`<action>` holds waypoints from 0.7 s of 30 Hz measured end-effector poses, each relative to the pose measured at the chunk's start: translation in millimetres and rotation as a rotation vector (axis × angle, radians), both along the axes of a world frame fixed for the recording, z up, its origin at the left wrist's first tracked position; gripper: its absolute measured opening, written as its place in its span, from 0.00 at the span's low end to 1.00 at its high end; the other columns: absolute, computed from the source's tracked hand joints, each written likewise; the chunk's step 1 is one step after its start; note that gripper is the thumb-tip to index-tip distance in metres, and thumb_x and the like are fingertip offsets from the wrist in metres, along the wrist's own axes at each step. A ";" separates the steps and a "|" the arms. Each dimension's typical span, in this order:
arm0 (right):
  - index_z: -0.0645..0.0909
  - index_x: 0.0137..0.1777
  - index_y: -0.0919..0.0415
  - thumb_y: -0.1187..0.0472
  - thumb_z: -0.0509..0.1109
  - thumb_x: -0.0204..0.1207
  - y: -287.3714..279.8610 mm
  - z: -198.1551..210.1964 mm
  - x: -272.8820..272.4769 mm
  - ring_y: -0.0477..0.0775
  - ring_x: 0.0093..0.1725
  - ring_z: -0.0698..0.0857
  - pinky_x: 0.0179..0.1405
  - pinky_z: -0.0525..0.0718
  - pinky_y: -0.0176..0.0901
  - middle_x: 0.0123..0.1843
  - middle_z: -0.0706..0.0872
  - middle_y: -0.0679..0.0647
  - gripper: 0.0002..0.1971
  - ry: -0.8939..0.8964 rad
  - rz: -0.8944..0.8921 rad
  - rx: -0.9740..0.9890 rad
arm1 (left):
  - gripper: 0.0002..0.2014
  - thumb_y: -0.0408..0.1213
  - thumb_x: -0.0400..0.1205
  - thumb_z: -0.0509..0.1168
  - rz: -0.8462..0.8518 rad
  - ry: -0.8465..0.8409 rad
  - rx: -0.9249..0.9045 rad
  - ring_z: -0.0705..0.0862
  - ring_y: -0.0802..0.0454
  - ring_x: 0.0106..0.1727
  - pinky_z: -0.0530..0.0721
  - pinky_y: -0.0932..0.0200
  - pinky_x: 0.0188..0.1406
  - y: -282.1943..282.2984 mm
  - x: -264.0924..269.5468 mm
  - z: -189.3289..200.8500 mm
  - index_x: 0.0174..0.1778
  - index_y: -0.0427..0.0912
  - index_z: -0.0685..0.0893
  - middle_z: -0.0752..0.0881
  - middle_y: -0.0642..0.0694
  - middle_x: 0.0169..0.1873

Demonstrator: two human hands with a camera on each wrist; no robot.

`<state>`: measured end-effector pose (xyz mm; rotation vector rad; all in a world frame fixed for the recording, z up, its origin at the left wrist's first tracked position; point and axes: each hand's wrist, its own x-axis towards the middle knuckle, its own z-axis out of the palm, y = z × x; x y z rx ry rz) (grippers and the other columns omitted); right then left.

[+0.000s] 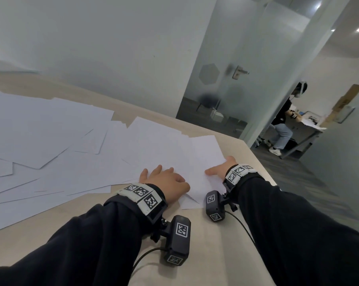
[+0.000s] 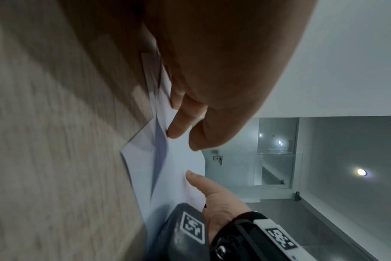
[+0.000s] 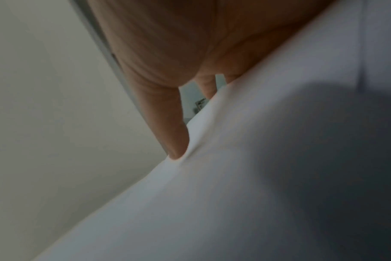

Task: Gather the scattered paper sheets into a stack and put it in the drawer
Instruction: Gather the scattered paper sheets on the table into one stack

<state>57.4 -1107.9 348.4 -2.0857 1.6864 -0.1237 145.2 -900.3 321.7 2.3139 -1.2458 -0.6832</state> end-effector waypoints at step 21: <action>0.84 0.50 0.68 0.65 0.74 0.75 3.5 11.5 -23.5 0.64 0.45 0.88 0.57 0.85 0.54 0.46 0.89 0.63 0.08 -0.443 0.017 0.318 | 0.17 0.53 0.82 0.56 0.046 0.035 -0.092 0.47 0.51 0.88 0.36 0.38 0.83 1.3 -0.8 0.2 0.64 0.64 0.83 0.61 0.58 0.85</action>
